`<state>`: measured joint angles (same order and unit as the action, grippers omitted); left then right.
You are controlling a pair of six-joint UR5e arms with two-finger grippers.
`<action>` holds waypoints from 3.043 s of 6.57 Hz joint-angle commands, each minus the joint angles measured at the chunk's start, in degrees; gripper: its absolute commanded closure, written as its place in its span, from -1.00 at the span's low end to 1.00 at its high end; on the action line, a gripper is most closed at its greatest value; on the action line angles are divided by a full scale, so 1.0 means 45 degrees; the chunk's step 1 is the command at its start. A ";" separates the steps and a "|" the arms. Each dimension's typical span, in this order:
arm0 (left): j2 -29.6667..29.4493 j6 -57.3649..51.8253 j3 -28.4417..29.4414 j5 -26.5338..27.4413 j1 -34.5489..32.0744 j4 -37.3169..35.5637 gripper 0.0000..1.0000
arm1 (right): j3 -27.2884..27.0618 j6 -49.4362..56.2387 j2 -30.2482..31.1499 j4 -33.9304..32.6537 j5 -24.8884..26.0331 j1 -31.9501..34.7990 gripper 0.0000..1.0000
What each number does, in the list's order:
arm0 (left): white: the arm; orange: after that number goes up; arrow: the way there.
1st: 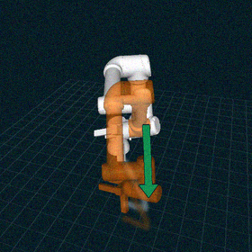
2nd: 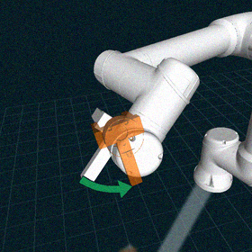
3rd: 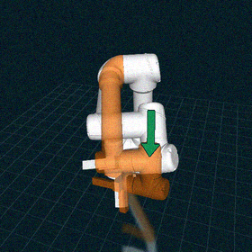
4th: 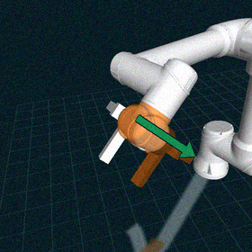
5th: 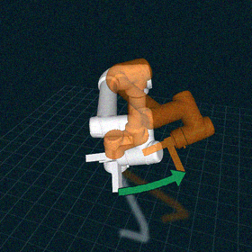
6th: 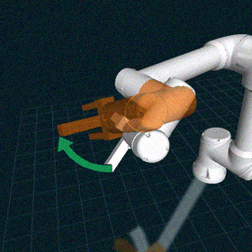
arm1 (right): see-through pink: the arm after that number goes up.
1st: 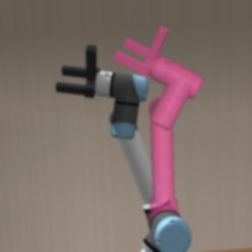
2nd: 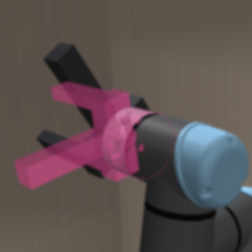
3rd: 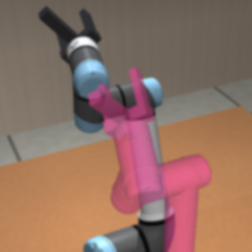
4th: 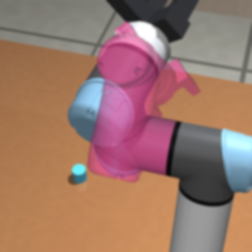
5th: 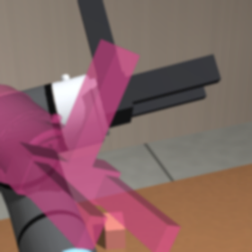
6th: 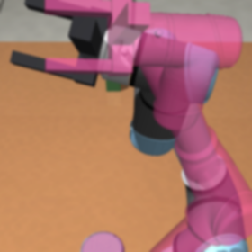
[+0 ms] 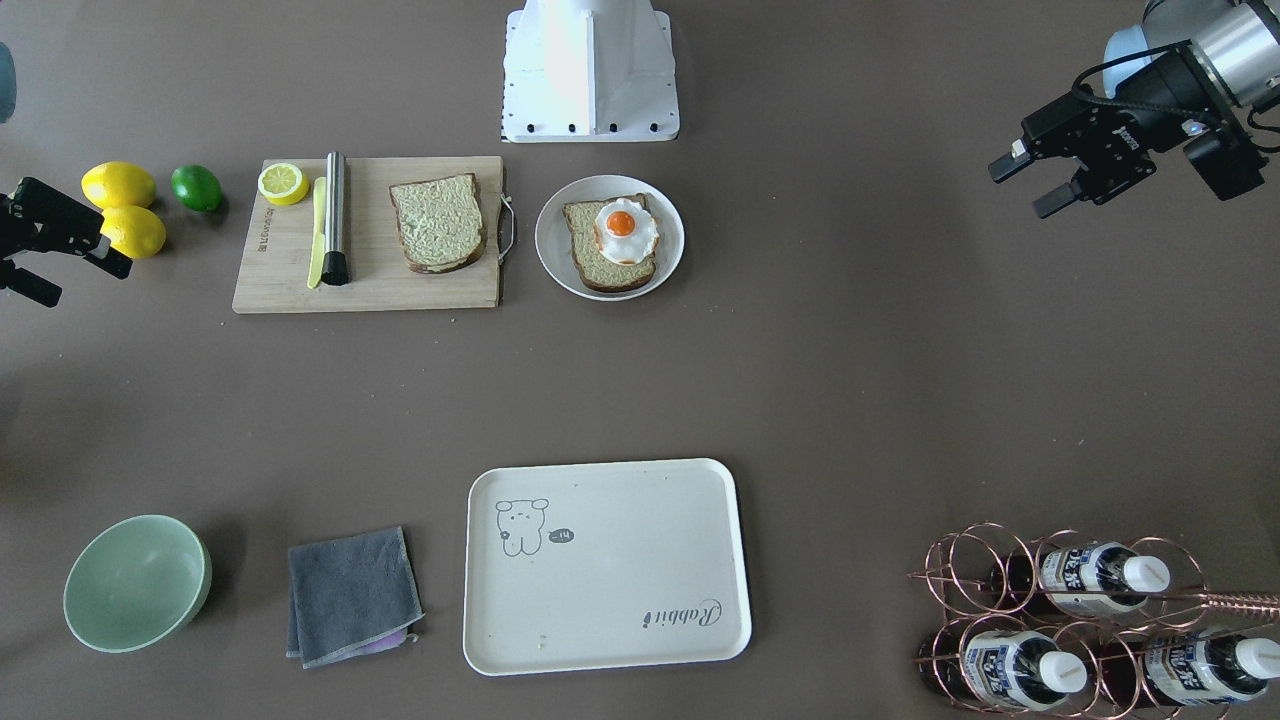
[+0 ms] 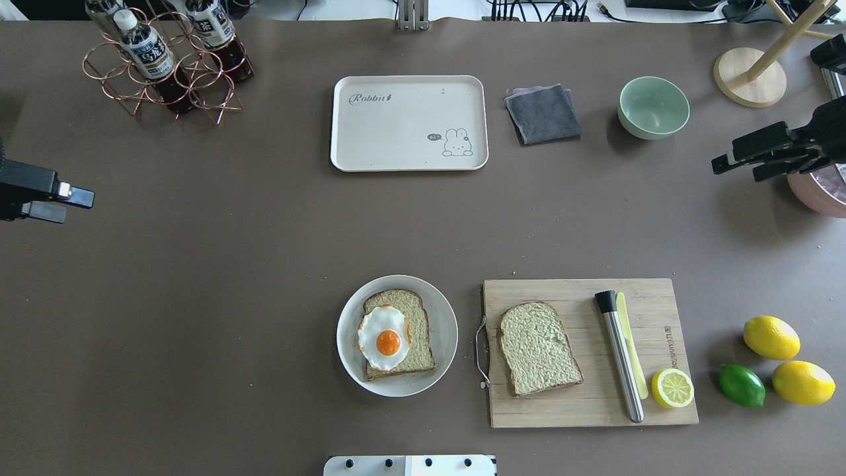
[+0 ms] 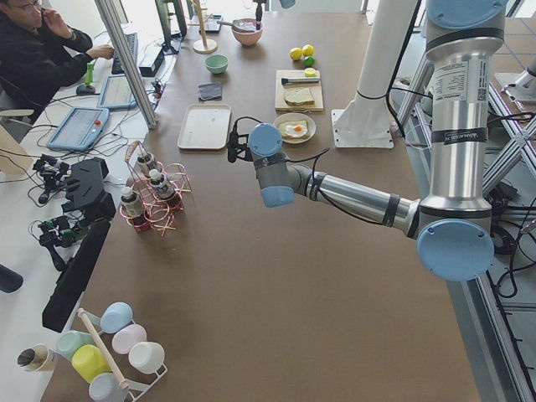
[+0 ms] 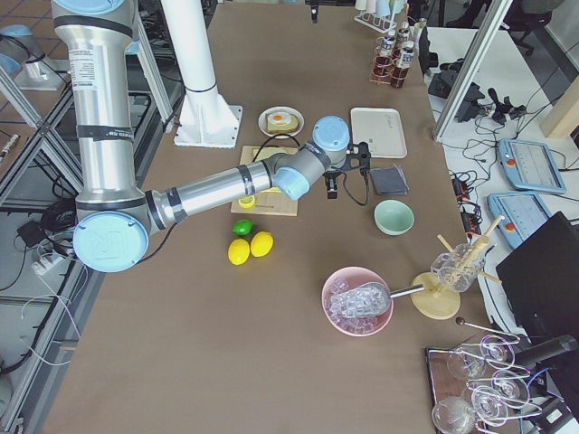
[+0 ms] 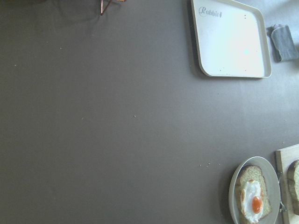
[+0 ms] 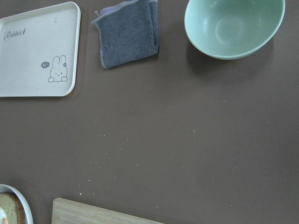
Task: Make sandwich and place on tray
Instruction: 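Lower the right gripper to the bread slice while the left arm moves in, then grasp the edge of the bread slice with the right gripper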
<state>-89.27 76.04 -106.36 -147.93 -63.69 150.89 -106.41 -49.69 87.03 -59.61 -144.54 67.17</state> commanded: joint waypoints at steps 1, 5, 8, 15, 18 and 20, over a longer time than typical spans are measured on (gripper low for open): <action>-0.0881 0.1903 -0.0075 0.0041 0.0731 0.0141 -0.96 | -0.0045 -0.1473 -0.0336 0.0395 0.0186 -0.0782 -1.00; -0.1489 0.4288 -0.0913 -0.0408 0.1848 0.0161 -0.96 | -0.0124 -0.4691 -0.0415 0.2711 0.0340 -0.2811 -1.00; -0.1550 0.4879 -0.1013 -0.0428 0.1907 0.0551 -0.96 | -0.0220 -0.4661 -0.0377 0.3733 0.2149 -0.5852 -1.00; -0.1530 0.4860 -0.1013 -0.0408 0.1907 0.0551 -0.96 | -0.0162 -0.4485 0.0482 0.3715 0.5575 -0.8871 -0.42; -0.1511 0.4860 -0.0974 -0.0428 0.1907 0.0551 -0.96 | -0.0065 -0.4485 0.0425 0.3657 0.6101 -0.9182 -0.34; -0.1511 0.4860 -0.0954 -0.0408 0.1907 0.0551 -0.96 | -0.0045 -0.4485 0.0444 0.3657 0.6435 -0.9300 0.26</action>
<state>-96.07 97.91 -110.69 -149.78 -55.11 153.37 -106.66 -69.87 88.99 -43.14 -116.32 25.58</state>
